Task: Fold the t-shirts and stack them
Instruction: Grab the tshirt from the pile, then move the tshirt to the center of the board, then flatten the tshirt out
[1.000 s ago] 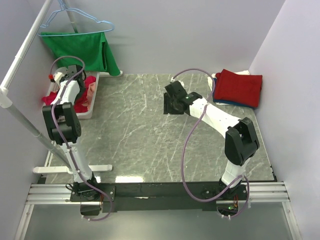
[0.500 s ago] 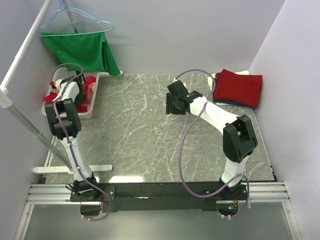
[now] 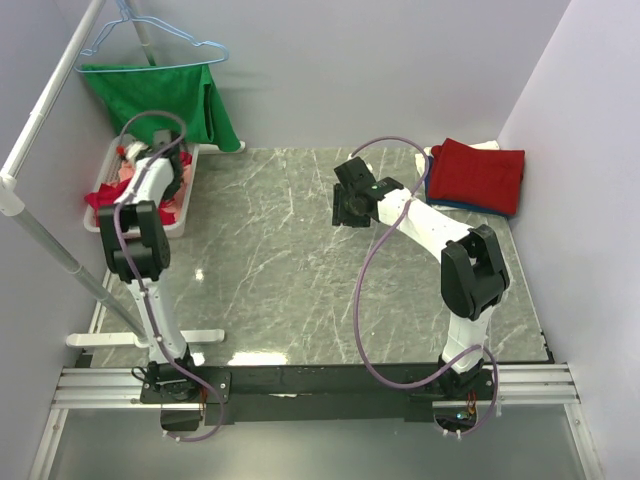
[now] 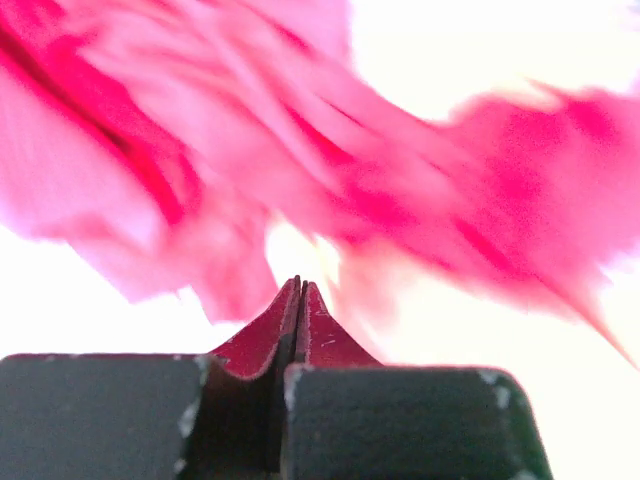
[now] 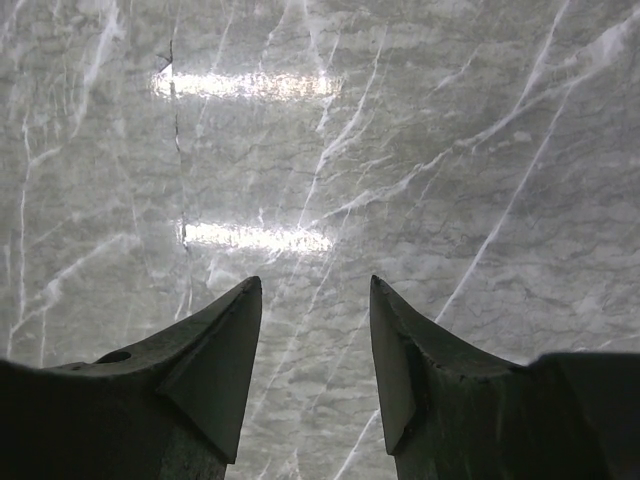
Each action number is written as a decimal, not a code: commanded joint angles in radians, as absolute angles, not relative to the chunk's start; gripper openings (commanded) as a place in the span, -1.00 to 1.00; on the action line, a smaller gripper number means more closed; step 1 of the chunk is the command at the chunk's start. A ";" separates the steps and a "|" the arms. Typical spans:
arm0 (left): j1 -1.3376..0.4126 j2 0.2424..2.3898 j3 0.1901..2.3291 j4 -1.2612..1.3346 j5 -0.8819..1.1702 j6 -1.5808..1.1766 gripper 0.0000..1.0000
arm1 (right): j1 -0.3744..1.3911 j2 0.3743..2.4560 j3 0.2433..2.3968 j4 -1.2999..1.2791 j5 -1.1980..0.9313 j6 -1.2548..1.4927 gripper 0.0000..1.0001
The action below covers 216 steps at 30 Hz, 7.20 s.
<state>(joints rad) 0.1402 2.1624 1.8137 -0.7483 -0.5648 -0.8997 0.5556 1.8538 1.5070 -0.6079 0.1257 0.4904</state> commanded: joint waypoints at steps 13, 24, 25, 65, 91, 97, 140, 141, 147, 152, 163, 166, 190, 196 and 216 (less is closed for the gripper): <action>-0.049 1.835 1.821 -0.722 -0.716 -0.818 -0.68 | 0.551 1.832 1.493 -0.589 0.095 0.535 0.05; -0.022 2.046 1.983 -0.931 -0.923 -0.900 0.20 | 0.549 1.835 1.482 -0.604 0.094 0.514 0.05; -0.015 2.062 1.988 -0.949 -0.930 -0.932 0.25 | 0.549 1.839 1.485 -0.607 0.092 0.511 0.05; 0.195 2.166 1.819 -0.773 -0.834 -0.856 -0.98 | 0.549 1.942 1.608 -0.707 0.063 0.492 0.04; -0.415 1.663 1.873 -0.637 -0.790 -0.608 -0.98 | 0.301 1.737 1.556 -0.670 0.161 0.594 0.04; -0.642 1.655 1.939 -0.500 -0.687 -0.393 -0.98 | 0.250 1.655 1.509 -0.657 0.170 0.607 0.05; -0.750 1.589 1.244 -0.554 -0.250 -0.735 0.64 | 0.376 1.624 1.166 -0.502 0.003 0.580 0.10; -0.753 1.588 1.230 -0.542 -0.209 -0.738 0.65 | 0.379 1.643 1.167 -0.497 0.003 0.581 0.10; -0.782 1.589 1.180 -0.518 -0.149 -0.735 0.63 | 0.380 1.690 1.196 -0.511 0.003 0.584 0.10; -0.804 1.585 1.138 -0.480 -0.065 -0.706 0.54 | 0.380 1.701 1.201 -0.514 0.003 0.592 0.10; -0.825 1.689 1.127 -0.425 -0.170 -0.706 0.40 | 0.380 1.703 1.203 -0.525 0.011 0.597 0.09; -0.824 1.739 1.160 -0.410 -0.164 -0.680 0.37 | 0.382 1.701 1.210 -0.535 0.024 0.597 0.09; -0.787 1.671 1.223 -0.522 -0.460 -0.695 -0.98 | 0.379 1.704 1.235 -0.555 0.035 0.614 0.06; -0.695 1.559 1.213 -0.561 -0.529 -0.696 -0.99 | 0.379 1.687 1.224 -0.560 0.055 0.621 0.05; -0.411 1.249 1.400 -0.601 -0.888 -0.534 -0.98 | 0.380 1.767 1.261 -0.549 0.057 0.609 0.13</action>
